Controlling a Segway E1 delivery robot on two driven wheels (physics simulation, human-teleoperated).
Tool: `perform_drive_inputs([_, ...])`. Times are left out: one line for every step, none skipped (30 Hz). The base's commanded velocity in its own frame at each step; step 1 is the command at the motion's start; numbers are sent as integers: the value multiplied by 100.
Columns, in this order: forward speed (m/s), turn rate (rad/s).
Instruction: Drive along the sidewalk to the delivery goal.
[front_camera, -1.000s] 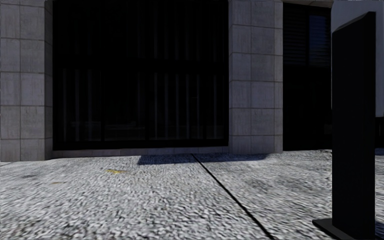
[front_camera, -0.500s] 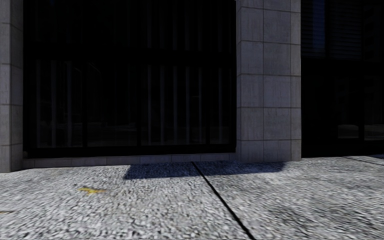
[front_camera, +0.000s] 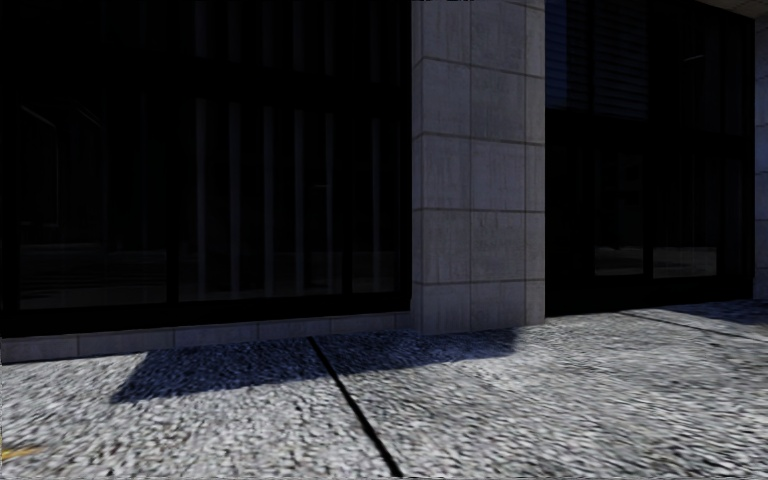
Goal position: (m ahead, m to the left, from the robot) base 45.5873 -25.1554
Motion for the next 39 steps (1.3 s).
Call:
perform_drive_inputs([93, -83])
perform_drive_inputs([93, -83])
perform_drive_inputs([93, -83])
perform_drive_inputs([93, -83])
perform_drive_inputs([93, -83])
perform_drive_inputs([93, -83])
perform_drive_inputs([93, -83])
perform_drive_inputs([96, -83])
perform_drive_inputs([96, -83])
perform_drive_inputs([102, -83])
perform_drive_inputs([115, -83])
perform_drive_inputs([122, -83])
perform_drive_inputs([125, -83])
perform_drive_inputs([126, -83])
perform_drive_inputs([126, -83])
perform_drive_inputs([127, -83])
perform_drive_inputs([127, -83])
perform_drive_inputs([127, -83])
perform_drive_inputs([127, -83])
perform_drive_inputs([127, -83])
perform_drive_inputs([127, -83])
perform_drive_inputs([127, -83])
perform_drive_inputs([127, -83])
perform_drive_inputs([127, -83])
perform_drive_inputs([127, -83])
perform_drive_inputs([127, -83])
perform_drive_inputs([127, -83])
perform_drive_inputs([127, -83])
perform_drive_inputs([127, -83])
perform_drive_inputs([127, -83])
perform_drive_inputs([127, -83])
perform_drive_inputs([127, -83])
perform_drive_inputs([127, -83])
perform_drive_inputs([127, -83])
perform_drive_inputs([127, -83])
perform_drive_inputs([127, -83])
perform_drive_inputs([127, -81])
perform_drive_inputs([127, -68])
perform_drive_inputs([127, 0])
